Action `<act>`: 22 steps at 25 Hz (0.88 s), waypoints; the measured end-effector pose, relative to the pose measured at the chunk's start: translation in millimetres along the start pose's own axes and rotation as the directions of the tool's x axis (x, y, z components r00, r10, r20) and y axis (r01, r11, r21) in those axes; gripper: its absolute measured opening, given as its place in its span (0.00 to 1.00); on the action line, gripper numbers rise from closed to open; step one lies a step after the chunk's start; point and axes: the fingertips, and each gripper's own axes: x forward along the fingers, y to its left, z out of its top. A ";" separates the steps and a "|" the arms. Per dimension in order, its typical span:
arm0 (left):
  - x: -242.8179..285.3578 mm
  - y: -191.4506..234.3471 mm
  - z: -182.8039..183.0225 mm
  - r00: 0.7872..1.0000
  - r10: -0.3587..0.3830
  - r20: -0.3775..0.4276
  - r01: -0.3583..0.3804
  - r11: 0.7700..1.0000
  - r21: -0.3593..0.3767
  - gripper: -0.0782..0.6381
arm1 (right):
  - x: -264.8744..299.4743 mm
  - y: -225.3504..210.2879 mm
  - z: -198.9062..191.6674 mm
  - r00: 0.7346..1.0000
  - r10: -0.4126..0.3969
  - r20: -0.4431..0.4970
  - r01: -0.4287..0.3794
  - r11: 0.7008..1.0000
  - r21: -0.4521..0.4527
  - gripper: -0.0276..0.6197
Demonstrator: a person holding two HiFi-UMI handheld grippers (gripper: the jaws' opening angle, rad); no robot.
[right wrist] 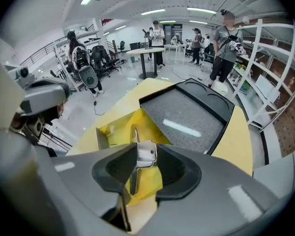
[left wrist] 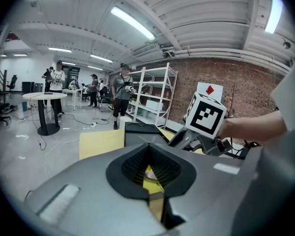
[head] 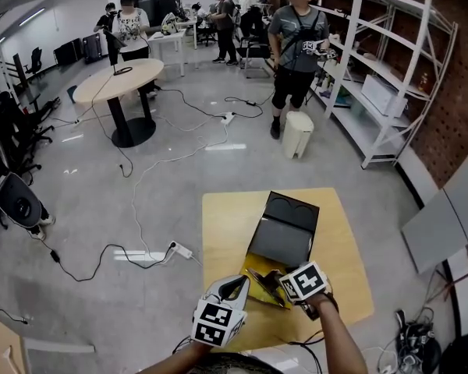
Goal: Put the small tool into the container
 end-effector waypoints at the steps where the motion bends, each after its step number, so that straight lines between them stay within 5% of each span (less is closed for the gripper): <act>1: 0.8 -13.1 2.3 1.000 0.001 0.002 -0.001 1.000 0.000 0.12 | -11.9 -3.7 -6.1 1.000 0.000 0.021 0.000 1.000 0.004 0.24; 12: 5.6 -191.3 13.1 1.000 0.017 0.005 -0.017 1.000 0.023 0.13 | -145.8 -24.3 -106.9 0.974 0.031 0.224 -0.035 0.999 0.014 0.15; 22: 47.5 -324.6 9.1 0.999 0.025 0.030 -0.026 0.999 0.044 0.13 | -238.8 -70.5 -182.4 0.906 0.040 0.421 -0.056 0.998 0.025 0.05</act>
